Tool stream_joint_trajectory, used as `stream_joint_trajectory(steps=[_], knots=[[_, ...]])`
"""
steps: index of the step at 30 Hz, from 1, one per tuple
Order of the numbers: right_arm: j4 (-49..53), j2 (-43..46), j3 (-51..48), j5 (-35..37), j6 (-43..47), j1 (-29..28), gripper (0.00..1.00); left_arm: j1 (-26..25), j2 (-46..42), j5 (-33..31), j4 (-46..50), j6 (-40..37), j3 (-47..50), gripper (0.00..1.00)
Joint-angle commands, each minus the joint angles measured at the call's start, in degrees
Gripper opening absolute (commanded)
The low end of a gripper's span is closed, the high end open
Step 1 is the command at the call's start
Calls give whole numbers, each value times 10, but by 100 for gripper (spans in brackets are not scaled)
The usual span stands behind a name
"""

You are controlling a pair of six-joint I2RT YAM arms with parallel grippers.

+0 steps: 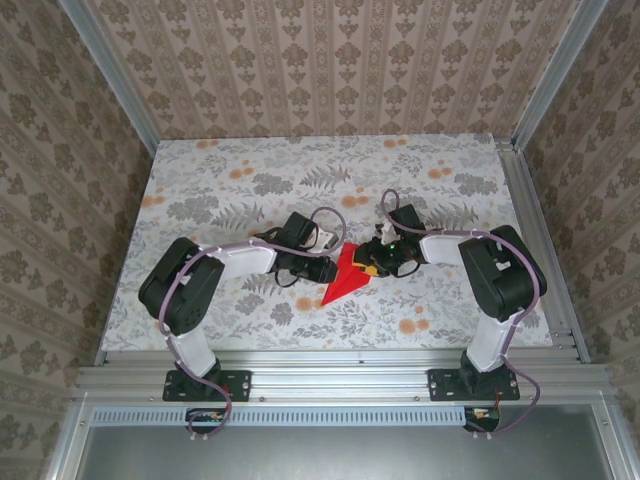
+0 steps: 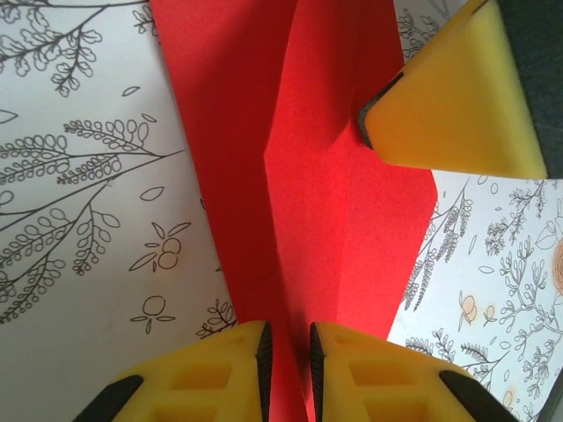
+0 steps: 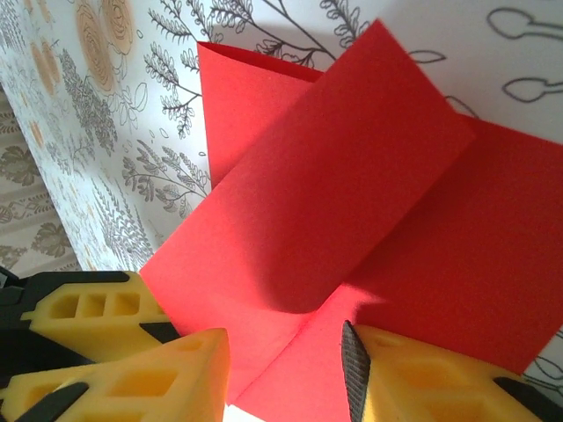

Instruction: Fold a paper plane with a square sheet of paper (pick it up from the middle)

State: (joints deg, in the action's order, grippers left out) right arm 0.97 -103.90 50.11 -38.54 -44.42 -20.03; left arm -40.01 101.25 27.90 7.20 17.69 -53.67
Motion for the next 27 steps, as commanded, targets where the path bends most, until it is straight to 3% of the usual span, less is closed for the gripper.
stream_joint_trajectory(steps=[1, 12, 20, 27], knots=[[-18, -11, 15, -1, -18, -8, 41, 6, 13, 14, -6, -17, -7, 19], [-30, -18, 26, -8, -33, -20, 41, 10, 34, 23, -13, -19, -6, 13], [44, 11, 19, 39, -7, -23, 41, 18, 20, 56, -34, -2, 2, 9], [20, 18, 2, 28, -17, -23, 42, 27, 15, 80, -48, 16, 4, 3]])
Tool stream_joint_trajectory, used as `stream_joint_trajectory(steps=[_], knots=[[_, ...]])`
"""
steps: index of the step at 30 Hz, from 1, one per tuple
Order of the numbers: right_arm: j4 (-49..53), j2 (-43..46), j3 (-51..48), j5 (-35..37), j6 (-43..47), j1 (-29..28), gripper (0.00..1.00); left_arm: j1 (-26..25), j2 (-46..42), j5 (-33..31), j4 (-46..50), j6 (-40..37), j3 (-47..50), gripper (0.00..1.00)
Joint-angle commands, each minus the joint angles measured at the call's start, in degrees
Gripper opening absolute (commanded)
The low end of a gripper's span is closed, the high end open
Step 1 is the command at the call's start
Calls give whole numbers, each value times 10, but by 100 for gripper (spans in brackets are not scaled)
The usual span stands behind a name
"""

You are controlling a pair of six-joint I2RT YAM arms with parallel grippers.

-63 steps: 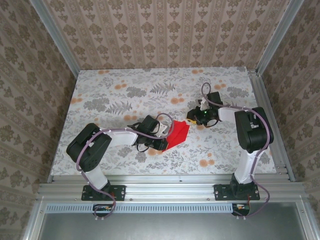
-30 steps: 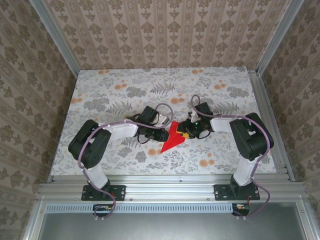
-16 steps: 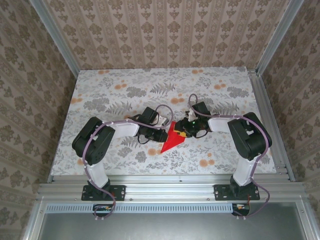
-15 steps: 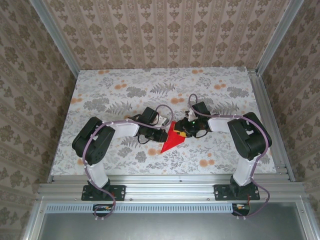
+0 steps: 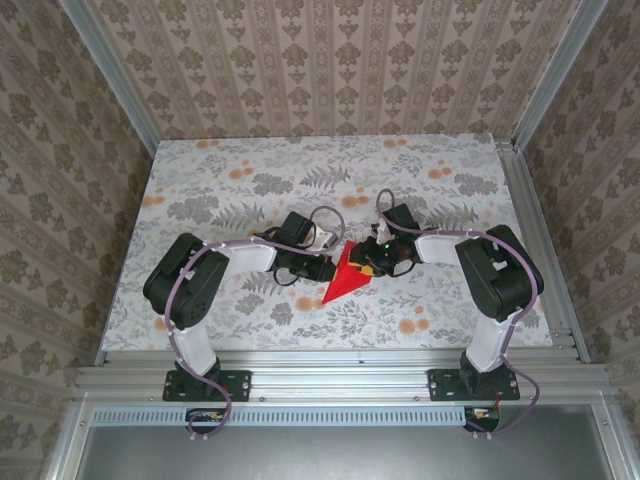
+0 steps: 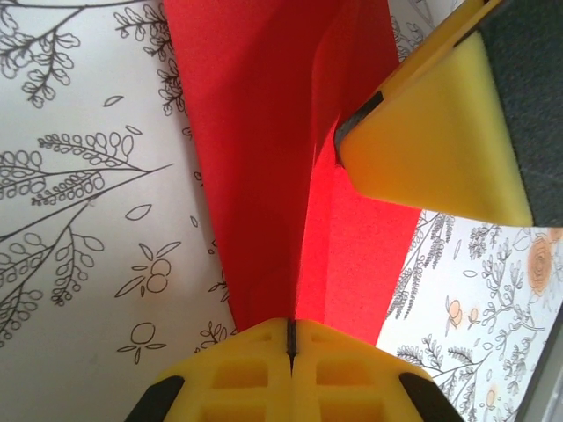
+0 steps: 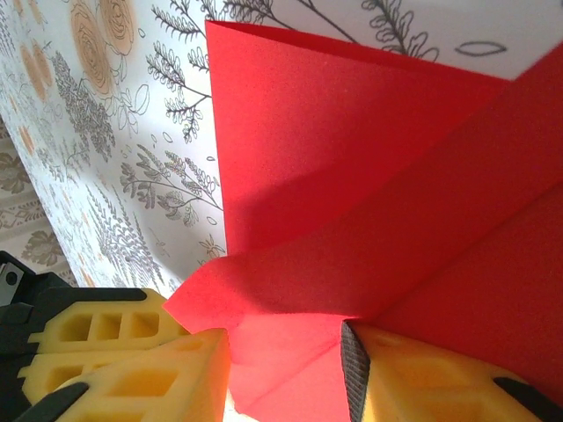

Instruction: Fold a paper plane with a square sheet of paper (pick it up from the middle)

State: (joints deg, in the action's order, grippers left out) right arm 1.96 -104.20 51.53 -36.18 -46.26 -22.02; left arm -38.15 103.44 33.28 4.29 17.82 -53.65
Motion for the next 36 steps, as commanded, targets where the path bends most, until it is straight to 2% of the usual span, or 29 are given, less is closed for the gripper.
stream_joint_trajectory(steps=[1, 7, 20, 28, 36], knots=[[6, 22, -14, 2, -2, -2, 42, 11, -10, 31, -28, 23, 8, 2], [0, 42, -25, 4, -9, -2, 45, 26, -31, 66, -57, 53, 23, 2], [-141, 31, -44, -46, -109, -2, 46, 37, -27, 109, -114, 98, 40, 2], [-191, 11, -49, -62, -134, -4, 42, 46, -27, 119, -140, 111, 55, 2], [-182, -17, -44, -54, -107, -3, 37, 57, -23, 131, -163, 123, 69, 4]])
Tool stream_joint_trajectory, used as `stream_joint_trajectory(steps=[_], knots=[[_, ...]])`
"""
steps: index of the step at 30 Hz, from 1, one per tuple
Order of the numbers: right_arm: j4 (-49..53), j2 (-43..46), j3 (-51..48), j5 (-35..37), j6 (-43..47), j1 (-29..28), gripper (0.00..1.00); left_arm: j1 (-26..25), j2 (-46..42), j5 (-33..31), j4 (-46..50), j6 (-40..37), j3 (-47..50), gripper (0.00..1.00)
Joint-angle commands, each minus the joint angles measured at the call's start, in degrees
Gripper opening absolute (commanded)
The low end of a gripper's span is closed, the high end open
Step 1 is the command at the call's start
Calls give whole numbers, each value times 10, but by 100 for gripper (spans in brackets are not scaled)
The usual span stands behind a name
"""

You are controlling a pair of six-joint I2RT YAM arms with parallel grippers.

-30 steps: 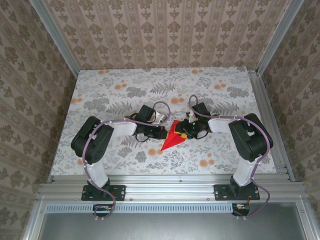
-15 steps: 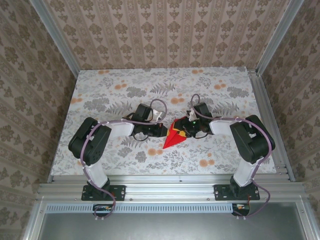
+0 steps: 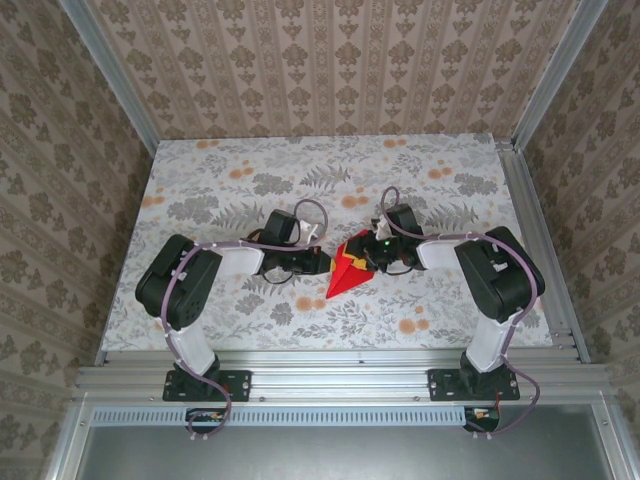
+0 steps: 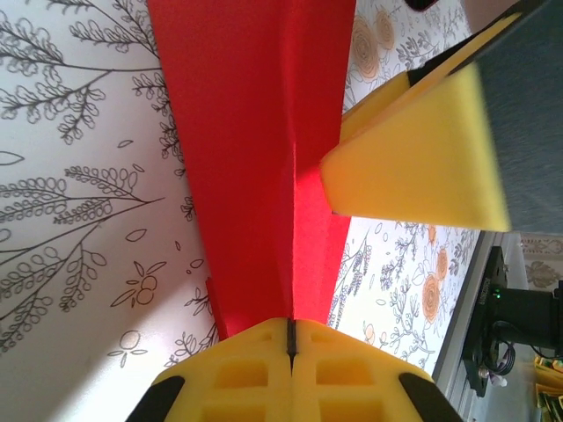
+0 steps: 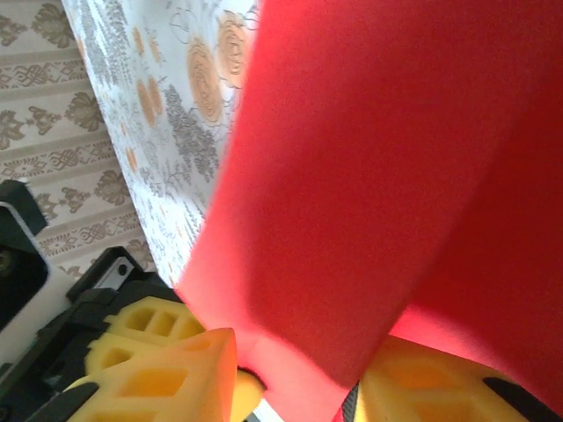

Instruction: Fold a paper plane with a square sheet of paper (pick it up from the middle)

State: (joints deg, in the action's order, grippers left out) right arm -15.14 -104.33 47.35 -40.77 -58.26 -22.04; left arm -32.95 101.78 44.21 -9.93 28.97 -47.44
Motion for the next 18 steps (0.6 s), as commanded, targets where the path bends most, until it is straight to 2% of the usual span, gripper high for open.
stream_joint_trajectory(steps=[1, 10, 18], knots=[[-13, -18, -2, -10, 13, -3, 35, 6, -6, 23, -23, 13, 8, 4], [-27, -16, 6, -19, 17, -3, 19, 11, 0, 26, -19, 14, 7, 12], [-4, -2, 7, -23, 31, -4, 7, 17, -11, 9, 13, 0, 3, 29]])
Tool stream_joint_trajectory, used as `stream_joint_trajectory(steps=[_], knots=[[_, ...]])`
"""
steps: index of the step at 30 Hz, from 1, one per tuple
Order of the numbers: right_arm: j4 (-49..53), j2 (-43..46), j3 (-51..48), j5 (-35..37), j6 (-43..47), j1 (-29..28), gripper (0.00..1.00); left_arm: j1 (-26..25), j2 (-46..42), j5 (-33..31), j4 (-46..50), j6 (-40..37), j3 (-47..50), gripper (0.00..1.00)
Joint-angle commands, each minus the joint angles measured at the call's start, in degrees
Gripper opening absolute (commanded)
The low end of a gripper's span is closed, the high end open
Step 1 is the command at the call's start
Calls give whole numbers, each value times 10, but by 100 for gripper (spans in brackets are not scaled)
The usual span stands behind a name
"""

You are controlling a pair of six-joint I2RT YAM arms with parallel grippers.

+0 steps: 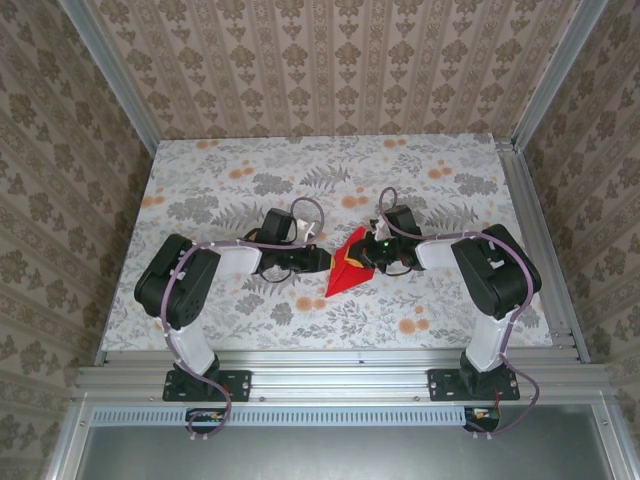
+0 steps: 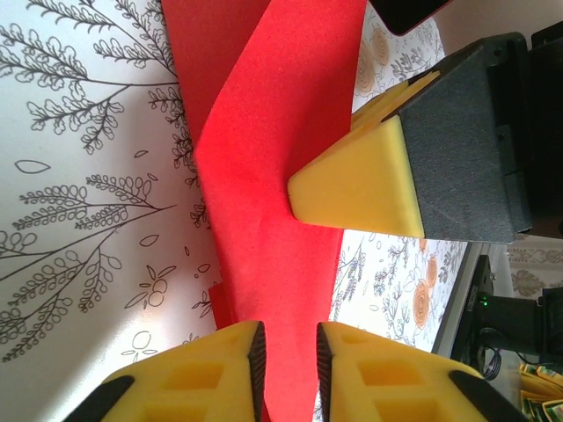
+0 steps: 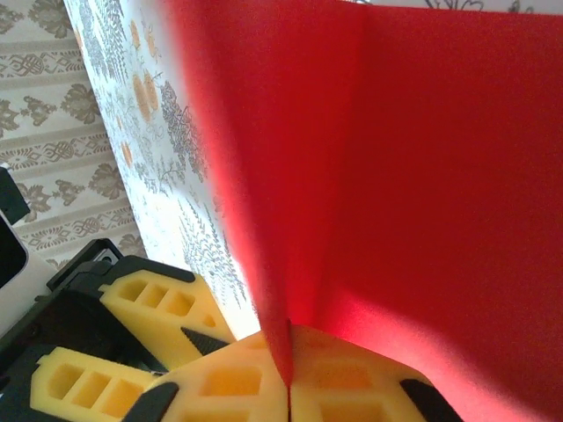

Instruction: Fold a paper plane with a square sheet of paper (pick it up from the middle)

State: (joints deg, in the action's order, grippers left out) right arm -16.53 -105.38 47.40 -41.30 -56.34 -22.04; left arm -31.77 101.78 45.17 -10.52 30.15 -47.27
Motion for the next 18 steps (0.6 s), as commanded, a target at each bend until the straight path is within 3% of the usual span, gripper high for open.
stream_joint_trajectory(steps=[1, 6, 14, 18], knots=[[13, 16, 8, -19, 12, -3, 5, 5, -17, -6, 30, -14, -1, 31], [22, 39, 14, -28, 10, -3, 2, 8, -53, -36, 86, -2, -15, 41], [-26, 64, 23, -55, -40, -1, 0, 16, -165, -62, 90, 67, 23, 71], [-60, 78, 28, -68, -73, 0, 0, 33, -197, -51, 66, 124, 62, 74]])
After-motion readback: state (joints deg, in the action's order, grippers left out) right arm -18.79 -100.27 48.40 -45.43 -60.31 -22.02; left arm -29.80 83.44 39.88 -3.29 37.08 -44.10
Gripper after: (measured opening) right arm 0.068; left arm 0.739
